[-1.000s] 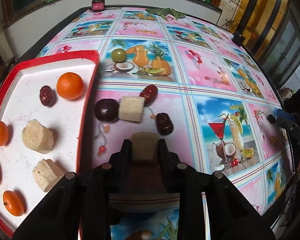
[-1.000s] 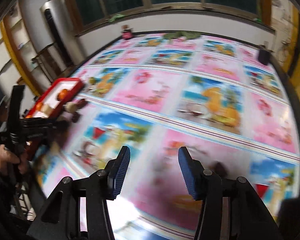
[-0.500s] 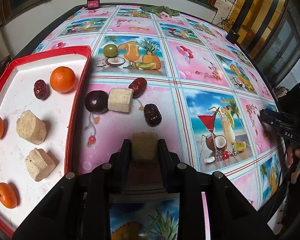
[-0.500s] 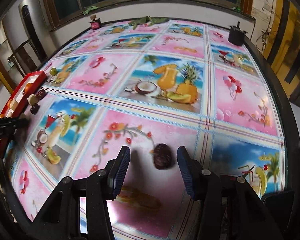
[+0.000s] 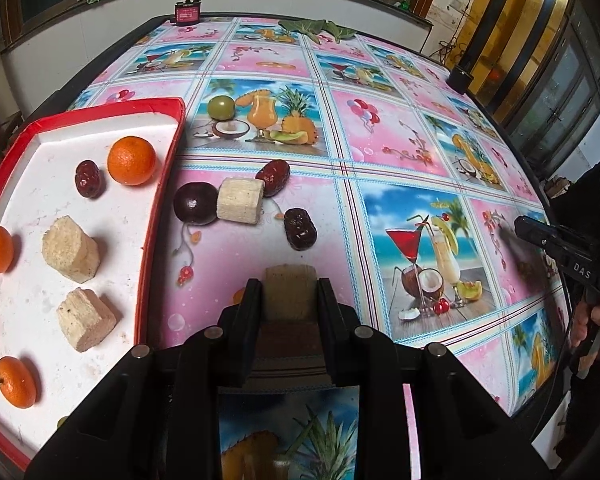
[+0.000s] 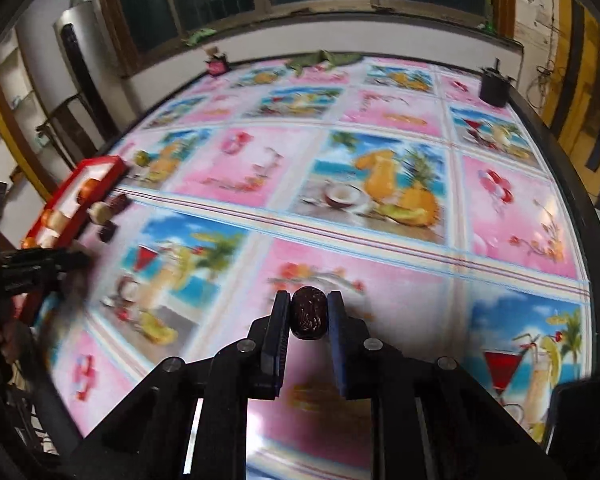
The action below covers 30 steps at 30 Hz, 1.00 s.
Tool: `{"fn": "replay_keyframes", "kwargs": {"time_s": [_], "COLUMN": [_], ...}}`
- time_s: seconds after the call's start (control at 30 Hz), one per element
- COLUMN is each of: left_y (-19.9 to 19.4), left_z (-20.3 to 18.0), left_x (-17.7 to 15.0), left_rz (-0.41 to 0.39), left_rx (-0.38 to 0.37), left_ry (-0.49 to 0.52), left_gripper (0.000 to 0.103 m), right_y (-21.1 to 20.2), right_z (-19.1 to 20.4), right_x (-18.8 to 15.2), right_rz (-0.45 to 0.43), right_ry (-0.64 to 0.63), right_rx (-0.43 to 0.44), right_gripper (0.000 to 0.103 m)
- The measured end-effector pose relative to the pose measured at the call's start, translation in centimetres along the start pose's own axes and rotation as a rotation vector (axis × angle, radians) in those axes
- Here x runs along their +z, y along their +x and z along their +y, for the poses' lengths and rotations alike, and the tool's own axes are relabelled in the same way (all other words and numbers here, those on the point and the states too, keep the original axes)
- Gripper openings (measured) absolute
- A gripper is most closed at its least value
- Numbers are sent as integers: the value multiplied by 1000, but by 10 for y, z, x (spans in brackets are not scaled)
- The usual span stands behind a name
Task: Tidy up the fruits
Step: 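Grasp a beige chunk with the left tool while the right tool grasps a red date, then lift and carry the beige chunk and red date over the white tray with both tools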
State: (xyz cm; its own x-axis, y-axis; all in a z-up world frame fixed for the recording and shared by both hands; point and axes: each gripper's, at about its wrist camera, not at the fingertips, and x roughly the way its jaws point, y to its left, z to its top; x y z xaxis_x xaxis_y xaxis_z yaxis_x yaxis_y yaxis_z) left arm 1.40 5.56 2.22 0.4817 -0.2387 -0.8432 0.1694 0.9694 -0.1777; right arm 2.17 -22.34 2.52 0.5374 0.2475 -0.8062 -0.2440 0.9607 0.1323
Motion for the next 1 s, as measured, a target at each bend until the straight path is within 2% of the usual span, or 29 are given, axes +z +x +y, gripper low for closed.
{"fn": "replay_keyframes", "kwargs": {"time_s": [0.53,1.0], "left_y": [-20,-40], "left_z": [8,16], "left_x": [6,9], "left_rz": [-55,-98], "left_rx": [-9,4], "left_ry": [-25,-35], "left_gripper": [25,25], "right_y": [-5,-13], "right_z": [82,130], "right_x": [27,40], "right_rz": [-67,-100], "right_ry": [-71,-146], "right_rx": [153,225], "right_gripper": [19,19]}}
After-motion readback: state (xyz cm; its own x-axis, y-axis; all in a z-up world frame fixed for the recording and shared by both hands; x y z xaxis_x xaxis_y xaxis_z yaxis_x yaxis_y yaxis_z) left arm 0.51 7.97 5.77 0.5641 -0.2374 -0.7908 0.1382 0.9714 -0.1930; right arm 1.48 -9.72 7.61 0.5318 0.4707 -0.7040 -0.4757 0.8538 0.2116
